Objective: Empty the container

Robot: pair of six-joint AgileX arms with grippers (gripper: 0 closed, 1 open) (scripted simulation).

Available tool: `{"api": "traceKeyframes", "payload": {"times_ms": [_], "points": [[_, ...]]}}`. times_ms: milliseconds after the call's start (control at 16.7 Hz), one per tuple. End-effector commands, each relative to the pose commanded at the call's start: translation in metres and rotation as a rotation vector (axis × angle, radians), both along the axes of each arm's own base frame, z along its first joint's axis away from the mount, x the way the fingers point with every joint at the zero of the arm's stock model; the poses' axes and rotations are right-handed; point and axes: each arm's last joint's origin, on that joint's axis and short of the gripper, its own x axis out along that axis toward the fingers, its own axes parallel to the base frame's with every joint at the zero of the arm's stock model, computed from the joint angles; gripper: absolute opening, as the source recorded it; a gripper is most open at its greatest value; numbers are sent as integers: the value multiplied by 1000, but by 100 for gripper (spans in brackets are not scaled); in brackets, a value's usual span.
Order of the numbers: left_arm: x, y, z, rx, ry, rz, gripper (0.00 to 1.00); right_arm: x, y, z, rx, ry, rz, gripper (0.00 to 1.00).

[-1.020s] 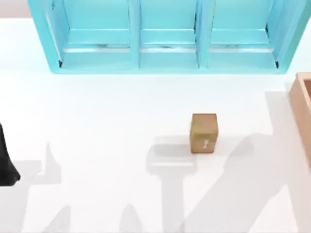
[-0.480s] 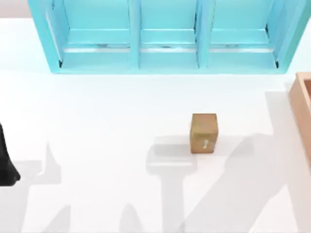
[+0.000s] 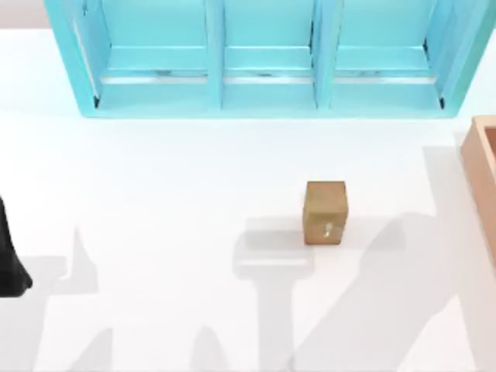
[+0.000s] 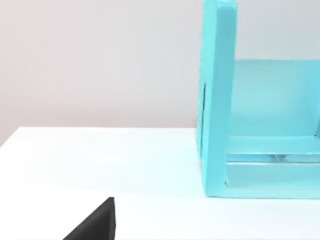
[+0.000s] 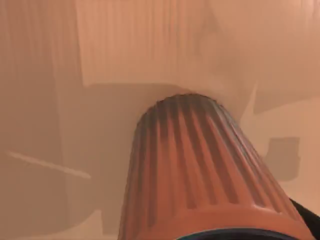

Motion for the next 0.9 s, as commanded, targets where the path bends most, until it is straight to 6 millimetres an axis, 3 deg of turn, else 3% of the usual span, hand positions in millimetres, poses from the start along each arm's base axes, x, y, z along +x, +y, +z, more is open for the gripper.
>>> {"api": "traceKeyframes", "payload": {"times_ms": [660, 900], "points": [[0, 0, 0, 0, 0, 0, 100, 1, -1, 3, 7, 2, 12, 0], [0, 0, 0, 0, 0, 0, 100, 13, -2, 22, 30, 5, 38, 0]]}}
